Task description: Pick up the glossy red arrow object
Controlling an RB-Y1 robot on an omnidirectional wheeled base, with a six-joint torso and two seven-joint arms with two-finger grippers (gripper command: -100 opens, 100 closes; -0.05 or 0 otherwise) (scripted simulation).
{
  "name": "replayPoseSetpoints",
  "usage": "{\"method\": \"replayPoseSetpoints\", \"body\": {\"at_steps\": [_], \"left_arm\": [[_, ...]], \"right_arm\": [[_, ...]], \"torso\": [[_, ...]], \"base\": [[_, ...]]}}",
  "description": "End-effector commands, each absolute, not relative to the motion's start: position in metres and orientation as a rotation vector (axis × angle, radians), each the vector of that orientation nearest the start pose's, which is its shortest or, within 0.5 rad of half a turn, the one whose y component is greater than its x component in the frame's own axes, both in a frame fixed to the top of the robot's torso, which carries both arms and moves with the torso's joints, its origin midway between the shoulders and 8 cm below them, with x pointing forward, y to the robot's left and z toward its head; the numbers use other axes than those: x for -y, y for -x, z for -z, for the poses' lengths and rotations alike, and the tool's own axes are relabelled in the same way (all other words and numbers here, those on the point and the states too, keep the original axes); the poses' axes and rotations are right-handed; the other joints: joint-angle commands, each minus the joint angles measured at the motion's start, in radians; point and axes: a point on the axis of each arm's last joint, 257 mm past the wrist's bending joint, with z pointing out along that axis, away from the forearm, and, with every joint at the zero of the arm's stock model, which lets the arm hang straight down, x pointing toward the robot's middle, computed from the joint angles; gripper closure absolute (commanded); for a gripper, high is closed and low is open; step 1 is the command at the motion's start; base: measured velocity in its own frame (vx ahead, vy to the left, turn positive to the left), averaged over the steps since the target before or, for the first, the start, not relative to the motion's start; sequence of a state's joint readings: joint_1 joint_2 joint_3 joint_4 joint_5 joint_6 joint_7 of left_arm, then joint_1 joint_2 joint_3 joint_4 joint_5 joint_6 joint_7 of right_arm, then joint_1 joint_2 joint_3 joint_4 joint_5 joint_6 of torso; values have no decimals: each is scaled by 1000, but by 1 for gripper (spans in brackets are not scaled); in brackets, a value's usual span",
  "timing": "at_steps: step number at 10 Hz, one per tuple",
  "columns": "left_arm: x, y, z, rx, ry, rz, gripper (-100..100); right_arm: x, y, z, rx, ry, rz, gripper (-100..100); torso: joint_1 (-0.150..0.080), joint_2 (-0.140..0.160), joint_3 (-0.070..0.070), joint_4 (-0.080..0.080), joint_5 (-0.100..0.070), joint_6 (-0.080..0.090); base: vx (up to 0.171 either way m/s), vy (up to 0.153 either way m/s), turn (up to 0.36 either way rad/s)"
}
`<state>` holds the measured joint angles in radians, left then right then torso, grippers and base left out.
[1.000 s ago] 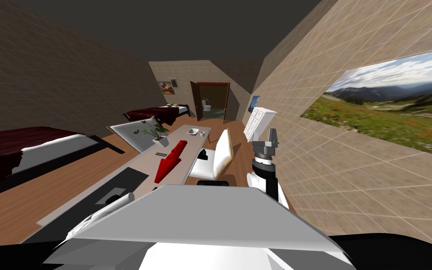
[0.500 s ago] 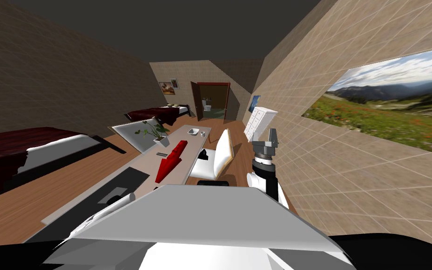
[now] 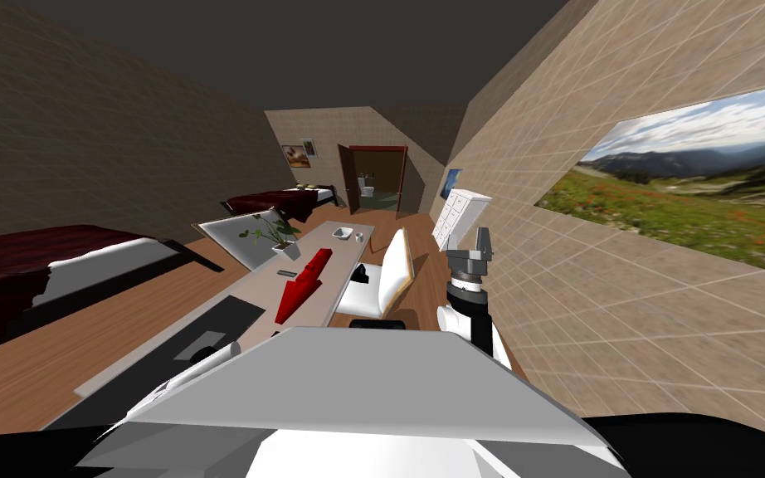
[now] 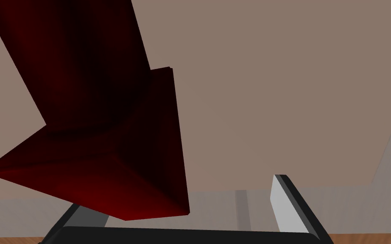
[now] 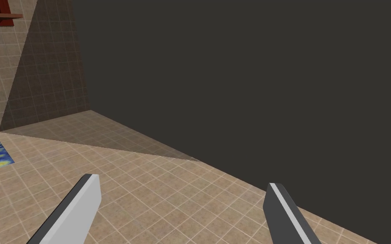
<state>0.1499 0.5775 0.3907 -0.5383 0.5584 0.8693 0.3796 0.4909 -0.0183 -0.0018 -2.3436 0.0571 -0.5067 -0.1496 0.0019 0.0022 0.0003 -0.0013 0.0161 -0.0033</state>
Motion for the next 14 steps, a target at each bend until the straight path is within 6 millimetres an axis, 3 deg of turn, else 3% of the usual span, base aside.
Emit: {"method": "replayPoseSetpoints", "body": {"at_steps": [1, 4, 5, 9, 10, 11, 14], "left_arm": [[-571, 0, 584, -464, 3028, -326, -100], [-571, 0, 584, -464, 3028, -325, -100], [-571, 0, 584, -464, 3028, -326, 100], [-571, -1, 584, -460, 3028, -322, 100], [-571, -1, 584, -460, 3028, -322, 0], [-581, -3, 574, -436, 3032, -325, 100], [-587, -7, 566, -420, 3033, -324, 100]], "right_arm": [[266, -331, -56, -572, -599, -1426, 0], [266, -331, -56, -572, -599, -1426, 0], [266, -331, -56, -572, -599, -1426, 0], [266, -331, -56, -572, -599, -1426, 0], [266, -331, -56, -572, -599, -1426, 0], [266, -331, -56, -572, -599, -1426, 0], [266, -331, -56, -572, -599, -1426, 0]], "torso": [[0, 0, 0, 0, 0, 0], [0, 0, 0, 0, 0, 0], [0, 0, 0, 0, 0, 0], [2, 0, 0, -1, 1, 1], [2, 0, -1, -1, 1, 1], [2, 0, -1, -1, 1, 1], [2, -1, -1, -1, 0, 1]], "base": [[0, 11, -5], [-1, -3, 10], [0, 0, 0], [0, 0, 0], [0, 0, 0], [2, 7, -13], [2, 8, -22]]}}
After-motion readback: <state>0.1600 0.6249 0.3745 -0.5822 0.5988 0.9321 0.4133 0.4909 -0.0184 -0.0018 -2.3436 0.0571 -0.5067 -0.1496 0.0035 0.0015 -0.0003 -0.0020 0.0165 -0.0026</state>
